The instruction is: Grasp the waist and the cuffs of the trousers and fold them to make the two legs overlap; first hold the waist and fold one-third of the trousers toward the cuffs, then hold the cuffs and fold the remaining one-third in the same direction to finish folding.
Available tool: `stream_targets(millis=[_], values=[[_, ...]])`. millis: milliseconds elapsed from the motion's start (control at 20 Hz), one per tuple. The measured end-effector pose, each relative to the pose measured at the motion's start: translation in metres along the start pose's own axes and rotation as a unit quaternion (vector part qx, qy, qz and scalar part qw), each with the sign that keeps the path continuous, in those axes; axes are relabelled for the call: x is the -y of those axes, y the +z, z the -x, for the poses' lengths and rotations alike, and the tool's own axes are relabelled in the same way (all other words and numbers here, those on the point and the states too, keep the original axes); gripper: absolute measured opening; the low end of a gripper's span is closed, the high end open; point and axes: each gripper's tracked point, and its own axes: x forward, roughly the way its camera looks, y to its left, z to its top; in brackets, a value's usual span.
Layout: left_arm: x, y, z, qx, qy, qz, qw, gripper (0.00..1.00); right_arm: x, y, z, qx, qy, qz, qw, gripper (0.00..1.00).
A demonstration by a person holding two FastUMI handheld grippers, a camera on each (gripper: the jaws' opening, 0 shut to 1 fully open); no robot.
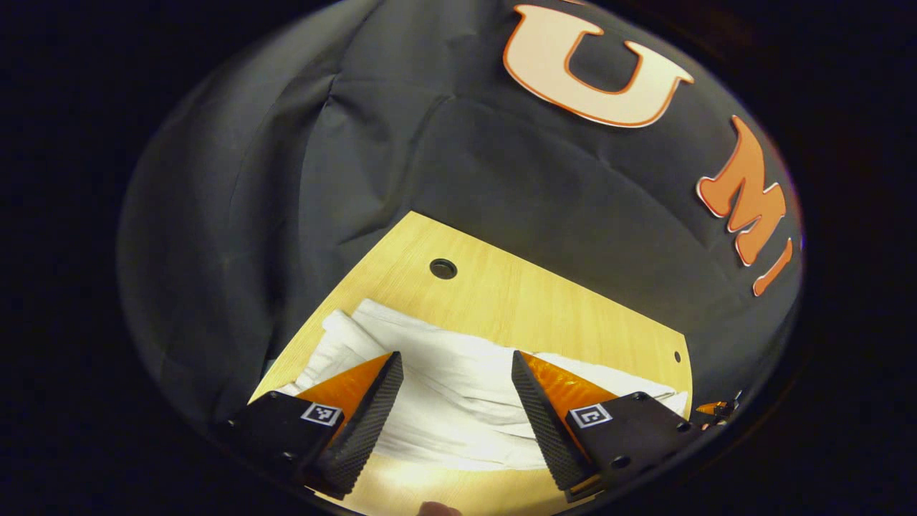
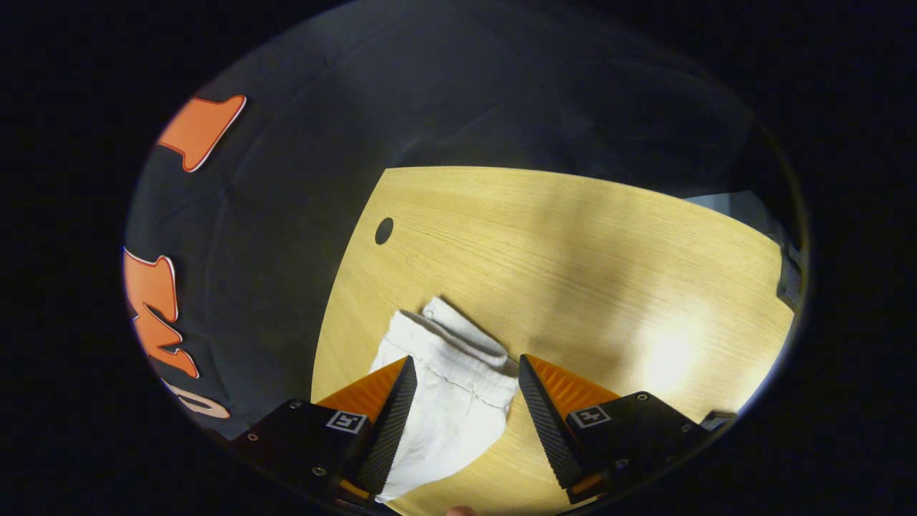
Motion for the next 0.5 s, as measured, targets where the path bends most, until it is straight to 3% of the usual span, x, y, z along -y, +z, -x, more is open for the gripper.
stream_targets(millis=[500], values=[[0.064, -0.049, 0.056, -0.002, -0.048, -0.018, 0.999, 0.99, 0.018, -0.031, -0.016, -0.025, 0.027, -0.029, 0.999, 0.87]])
